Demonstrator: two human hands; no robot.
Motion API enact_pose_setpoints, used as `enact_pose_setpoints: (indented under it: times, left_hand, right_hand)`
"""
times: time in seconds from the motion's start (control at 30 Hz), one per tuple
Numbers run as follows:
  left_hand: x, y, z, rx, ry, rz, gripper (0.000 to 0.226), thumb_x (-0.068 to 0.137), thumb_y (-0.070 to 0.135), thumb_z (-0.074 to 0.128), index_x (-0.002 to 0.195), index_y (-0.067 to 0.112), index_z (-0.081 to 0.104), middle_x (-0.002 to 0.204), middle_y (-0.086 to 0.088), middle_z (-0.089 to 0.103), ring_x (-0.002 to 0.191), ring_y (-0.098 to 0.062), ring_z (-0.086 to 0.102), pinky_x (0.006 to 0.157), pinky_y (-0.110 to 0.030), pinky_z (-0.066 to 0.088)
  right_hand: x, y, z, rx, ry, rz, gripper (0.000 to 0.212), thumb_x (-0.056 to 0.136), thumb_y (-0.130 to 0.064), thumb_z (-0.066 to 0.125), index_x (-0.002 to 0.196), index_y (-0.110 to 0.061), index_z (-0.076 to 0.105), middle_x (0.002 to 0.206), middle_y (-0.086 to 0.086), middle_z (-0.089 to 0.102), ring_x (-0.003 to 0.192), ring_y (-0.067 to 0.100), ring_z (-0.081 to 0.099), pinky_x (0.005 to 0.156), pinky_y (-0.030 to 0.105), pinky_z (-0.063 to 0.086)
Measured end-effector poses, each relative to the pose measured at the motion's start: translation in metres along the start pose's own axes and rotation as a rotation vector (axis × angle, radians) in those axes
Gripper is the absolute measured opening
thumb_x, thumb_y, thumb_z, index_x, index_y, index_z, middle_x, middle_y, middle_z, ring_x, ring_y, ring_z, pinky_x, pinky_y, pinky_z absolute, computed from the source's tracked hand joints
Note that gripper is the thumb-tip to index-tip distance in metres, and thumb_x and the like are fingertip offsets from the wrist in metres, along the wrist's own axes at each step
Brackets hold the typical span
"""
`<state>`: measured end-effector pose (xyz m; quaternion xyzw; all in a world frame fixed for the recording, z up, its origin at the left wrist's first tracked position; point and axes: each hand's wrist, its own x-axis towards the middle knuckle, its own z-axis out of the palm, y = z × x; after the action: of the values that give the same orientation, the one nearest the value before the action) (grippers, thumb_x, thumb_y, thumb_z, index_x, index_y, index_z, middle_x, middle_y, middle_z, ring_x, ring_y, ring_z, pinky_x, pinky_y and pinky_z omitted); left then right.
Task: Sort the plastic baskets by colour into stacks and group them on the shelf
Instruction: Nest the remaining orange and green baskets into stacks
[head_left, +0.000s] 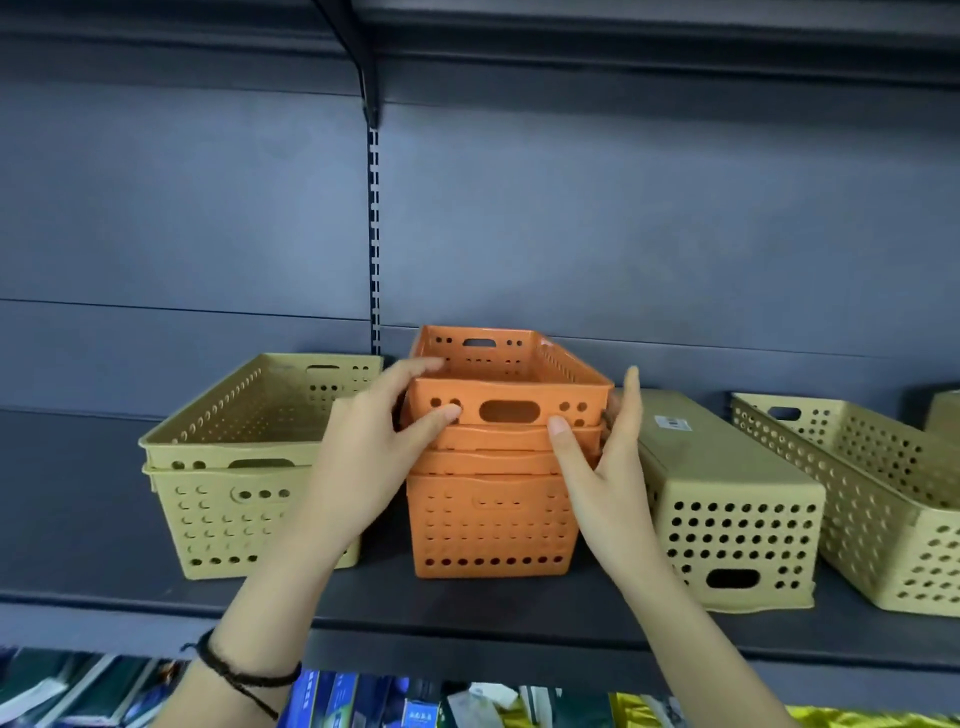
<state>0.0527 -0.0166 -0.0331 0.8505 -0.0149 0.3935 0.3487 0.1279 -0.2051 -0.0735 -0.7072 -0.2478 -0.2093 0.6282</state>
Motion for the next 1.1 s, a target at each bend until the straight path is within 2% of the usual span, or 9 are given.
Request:
enact_pose_setpoints:
  times: [0.1, 0.2, 0.37, 0.5, 0.6, 0.77, 0.9, 1.0, 1.1]
  left_hand:
    - [-0.008, -0.008, -0.004, 0.066, -0.061, 0.027, 0.052, 0.085, 0.049, 0.058, 0.133, 0.029, 0.056, 0.126, 0.009, 0.063, 0.119, -0.011, 0.058, 0.103, -0.035, 0.046]
    - [-0.009, -0.014, -0.012, 0.206, -0.112, 0.066, 0.069, 0.084, 0.065, 0.045, 0.143, 0.030, 0.045, 0.147, -0.003, 0.049, 0.139, -0.018, 0.040, 0.116, -0.037, 0.030]
    - [-0.018, -0.047, -0.057, 0.352, 0.270, 0.129, 0.050, 0.088, 0.043, 0.061, 0.131, 0.017, 0.060, 0.142, -0.009, 0.054, 0.139, -0.026, 0.040, 0.113, -0.032, 0.022]
    - [-0.046, -0.094, -0.089, 0.200, 0.402, -0.184, 0.068, 0.074, 0.052, 0.074, 0.133, 0.025, 0.052, 0.149, -0.008, 0.041, 0.142, -0.025, 0.028, 0.109, -0.034, 0.021]
    - [-0.060, -0.105, -0.088, -0.007, 0.308, -0.328, 0.074, 0.072, 0.049, 0.077, 0.135, 0.038, 0.041, 0.135, -0.002, 0.050, 0.124, -0.023, 0.045, 0.098, -0.029, 0.034]
    - [-0.063, -0.105, -0.087, -0.175, 0.179, -0.368, 0.072, 0.057, 0.052, 0.078, 0.107, 0.060, 0.028, 0.093, 0.016, 0.060, 0.074, -0.018, 0.056, 0.070, -0.036, 0.048]
    - [-0.062, -0.103, -0.086, -0.147, 0.153, -0.369, 0.070, 0.067, 0.016, 0.086, 0.098, 0.047, 0.032, 0.078, 0.003, 0.058, 0.070, -0.021, 0.053, 0.067, -0.037, 0.049]
    - [-0.064, -0.101, -0.083, -0.144, 0.241, -0.334, 0.067, 0.066, 0.015, 0.087, 0.101, 0.038, 0.035, 0.082, 0.005, 0.060, 0.072, -0.022, 0.053, 0.061, -0.028, 0.049]
    - [-0.062, -0.090, -0.087, -0.176, 0.360, -0.277, 0.068, 0.066, 0.017, 0.086, 0.091, 0.049, 0.032, 0.087, 0.006, 0.060, 0.075, -0.023, 0.056, 0.061, -0.033, 0.050]
  right_hand:
    - [-0.005, -0.003, -0.001, -0.073, -0.034, -0.096, 0.062, 0.096, -0.042, 0.052, 0.143, -0.053, 0.014, 0.153, -0.013, 0.033, 0.138, 0.001, 0.034, 0.115, 0.038, 0.033]
    - [-0.003, 0.001, -0.003, -0.106, -0.001, -0.135, 0.046, 0.093, -0.041, 0.054, 0.133, -0.048, 0.033, 0.141, -0.011, 0.047, 0.129, 0.006, 0.045, 0.109, 0.042, 0.040]
    - [0.002, 0.006, -0.003, -0.085, 0.003, -0.113, 0.042, 0.094, -0.035, 0.058, 0.130, -0.044, 0.039, 0.134, -0.010, 0.052, 0.125, 0.010, 0.050, 0.106, 0.045, 0.042]
    - [0.001, 0.006, 0.005, -0.053, 0.010, -0.131, 0.050, 0.097, -0.035, 0.053, 0.140, -0.044, 0.029, 0.140, -0.021, 0.043, 0.133, 0.000, 0.039, 0.113, 0.035, 0.034]
    - [-0.004, 0.004, 0.010, -0.008, 0.010, -0.108, 0.057, 0.095, -0.040, 0.049, 0.141, -0.054, 0.016, 0.152, -0.016, 0.029, 0.140, -0.002, 0.029, 0.115, 0.029, 0.025]
    - [-0.010, 0.003, 0.018, 0.001, 0.021, -0.095, 0.062, 0.097, -0.040, 0.048, 0.131, -0.068, 0.005, 0.153, -0.021, 0.019, 0.141, -0.003, 0.022, 0.114, 0.028, 0.021]
    - [-0.011, 0.003, 0.021, -0.008, 0.008, -0.099, 0.067, 0.095, -0.039, 0.052, 0.131, -0.071, 0.005, 0.157, -0.018, 0.019, 0.143, 0.000, 0.023, 0.117, 0.035, 0.023]
    - [-0.012, 0.002, 0.022, -0.018, 0.008, -0.111, 0.070, 0.093, -0.040, 0.055, 0.130, -0.072, 0.005, 0.158, -0.016, 0.019, 0.144, 0.002, 0.022, 0.117, 0.037, 0.024]
    - [-0.011, 0.002, 0.021, -0.018, 0.019, -0.121, 0.071, 0.093, -0.038, 0.056, 0.131, -0.071, 0.007, 0.156, -0.016, 0.023, 0.142, 0.002, 0.025, 0.117, 0.039, 0.026]
